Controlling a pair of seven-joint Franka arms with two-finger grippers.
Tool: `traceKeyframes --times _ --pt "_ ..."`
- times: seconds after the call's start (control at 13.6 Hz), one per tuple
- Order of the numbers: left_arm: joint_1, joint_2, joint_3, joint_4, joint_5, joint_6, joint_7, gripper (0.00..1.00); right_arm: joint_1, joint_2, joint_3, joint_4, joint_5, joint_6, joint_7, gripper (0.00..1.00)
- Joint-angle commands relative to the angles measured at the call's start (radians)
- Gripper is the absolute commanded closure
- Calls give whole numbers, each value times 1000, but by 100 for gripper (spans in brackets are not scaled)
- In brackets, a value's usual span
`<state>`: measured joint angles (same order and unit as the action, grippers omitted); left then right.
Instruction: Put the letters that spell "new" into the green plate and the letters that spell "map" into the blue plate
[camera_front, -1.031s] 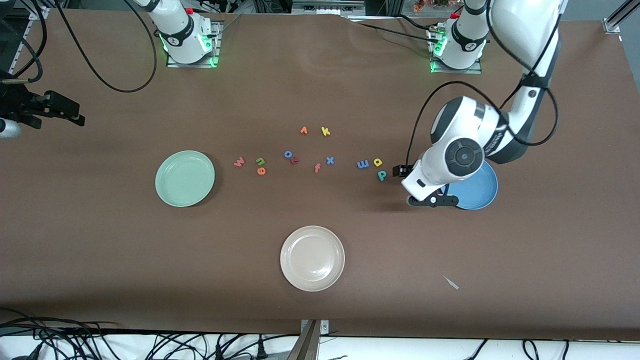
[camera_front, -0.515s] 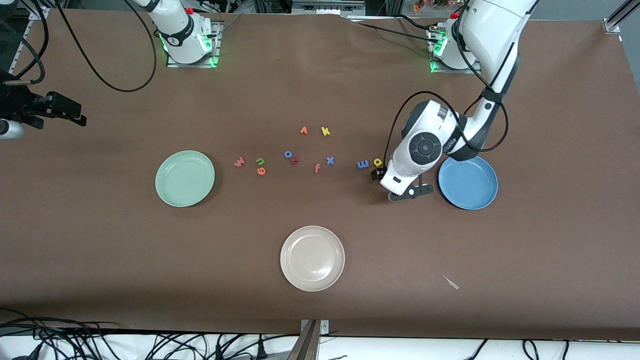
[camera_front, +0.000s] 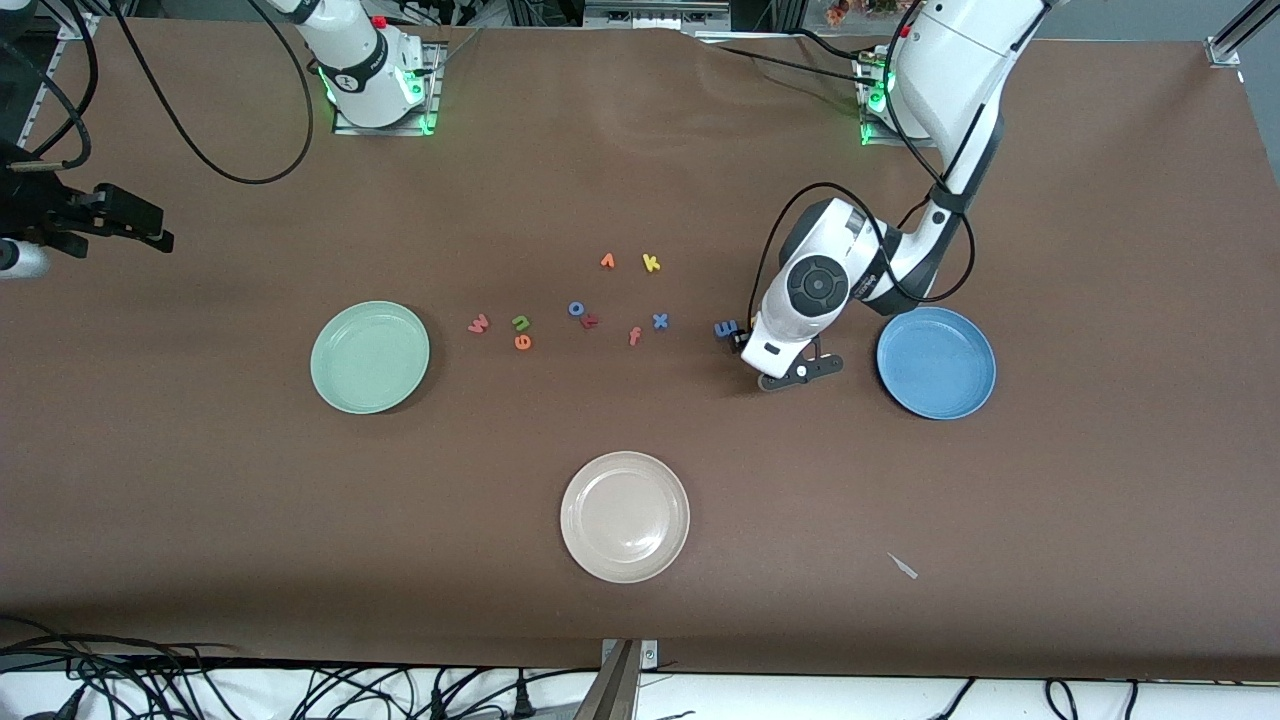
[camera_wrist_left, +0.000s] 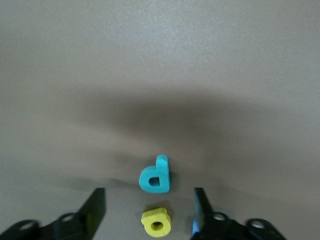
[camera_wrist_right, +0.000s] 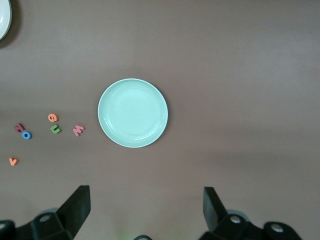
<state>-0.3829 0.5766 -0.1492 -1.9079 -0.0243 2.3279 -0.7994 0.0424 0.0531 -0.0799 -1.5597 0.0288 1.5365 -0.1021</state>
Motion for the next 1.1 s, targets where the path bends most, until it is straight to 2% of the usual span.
traceKeyframes --times 0.0,0.37,0.44,0.52,0.59,0.66,0.81,1.03 --pt "-1 3 2 -3 -12 19 -21 44 2 -19 5 -33 -9 14 16 0" --pt "7 20 2 -3 -17 47 -26 44 1 -21 20 -54 -9 27 19 0" --pt "7 22 2 -3 -17 47 -26 50 2 -22 28 -68 -9 33 21 0" --pt "7 23 2 -3 -17 48 -26 62 1 -35 32 -91 -7 56 21 0" --pt "9 23 2 -3 -25 48 -27 79 2 -51 32 -126 -7 82 22 0" --pt "16 23 2 -3 -25 48 -26 90 2 -67 35 -153 -7 102 27 0" --pt "22 16 0 -2 -26 42 -24 99 2 -70 61 -163 -9 112 62 0" --pt "67 -15 0 4 -25 13 34 100 2 -56 92 -164 -10 145 97 0"
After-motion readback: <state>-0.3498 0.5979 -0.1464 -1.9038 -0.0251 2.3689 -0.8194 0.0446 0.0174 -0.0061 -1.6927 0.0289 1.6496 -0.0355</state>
